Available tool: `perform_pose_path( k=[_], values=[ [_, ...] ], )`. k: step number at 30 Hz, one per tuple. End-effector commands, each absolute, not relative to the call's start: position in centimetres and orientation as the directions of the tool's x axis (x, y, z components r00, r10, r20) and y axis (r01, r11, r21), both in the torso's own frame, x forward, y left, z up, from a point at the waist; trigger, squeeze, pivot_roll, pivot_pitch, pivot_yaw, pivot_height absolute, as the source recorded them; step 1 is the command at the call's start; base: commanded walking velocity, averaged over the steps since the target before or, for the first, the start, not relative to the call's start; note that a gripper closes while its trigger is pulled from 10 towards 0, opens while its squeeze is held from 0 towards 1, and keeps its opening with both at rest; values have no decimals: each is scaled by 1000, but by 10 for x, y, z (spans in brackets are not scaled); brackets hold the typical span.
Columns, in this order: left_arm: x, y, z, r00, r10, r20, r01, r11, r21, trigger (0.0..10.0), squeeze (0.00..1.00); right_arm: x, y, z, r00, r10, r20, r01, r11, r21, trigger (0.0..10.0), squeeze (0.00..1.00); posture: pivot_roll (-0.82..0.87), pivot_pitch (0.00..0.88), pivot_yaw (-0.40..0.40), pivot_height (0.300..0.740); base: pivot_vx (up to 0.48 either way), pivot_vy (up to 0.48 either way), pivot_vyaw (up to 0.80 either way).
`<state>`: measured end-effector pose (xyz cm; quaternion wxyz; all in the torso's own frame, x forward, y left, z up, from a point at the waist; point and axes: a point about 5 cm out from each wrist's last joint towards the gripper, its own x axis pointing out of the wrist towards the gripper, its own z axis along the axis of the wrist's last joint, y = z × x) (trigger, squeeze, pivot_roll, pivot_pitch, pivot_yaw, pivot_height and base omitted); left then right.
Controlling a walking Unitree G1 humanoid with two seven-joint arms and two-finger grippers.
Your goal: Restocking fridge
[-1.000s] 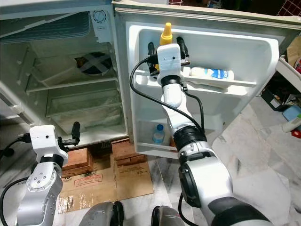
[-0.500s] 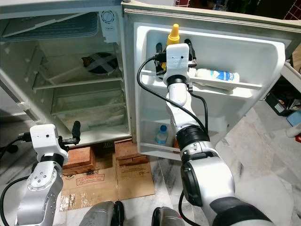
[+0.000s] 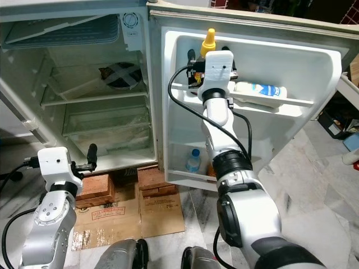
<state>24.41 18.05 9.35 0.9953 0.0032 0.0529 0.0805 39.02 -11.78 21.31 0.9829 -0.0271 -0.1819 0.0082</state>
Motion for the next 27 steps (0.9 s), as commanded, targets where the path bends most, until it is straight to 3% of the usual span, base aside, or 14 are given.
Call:
perform_pose_path(
  k=[1,2,3,4,22,27],
  values=[
    [244,180,92,980,165,-109,-164,986,17,10000,0,391,-142,220,927,-42,372,57,998,-30,5373,0,103,104,-23,740,0,0,0],
    [245,180,92,980,164,-109,-164,986,17,10000,0,391,-144,220,927,-42,372,58,998,-31,4510,0,103,104,-23,740,0,0,0],
    [245,180,92,980,164,-109,-163,986,17,10000,0,391,-144,220,928,-41,371,57,998,-32,3020,0,101,105,-23,740,0,0,0],
    [245,180,92,980,164,-109,-163,986,16,10000,0,390,-146,218,930,-38,366,55,998,-37,0,0,100,103,-23,740,0,0,0],
    [245,181,92,981,167,-103,-166,986,19,10000,0,388,-150,229,904,-10,428,77,987,-141,0,0,105,98,-25,740,0,0,0],
    [245,181,92,981,166,-102,-164,986,20,10000,0,385,-149,238,873,47,485,87,964,-251,0,0,104,100,-23,740,0,0,0]
  ],
)
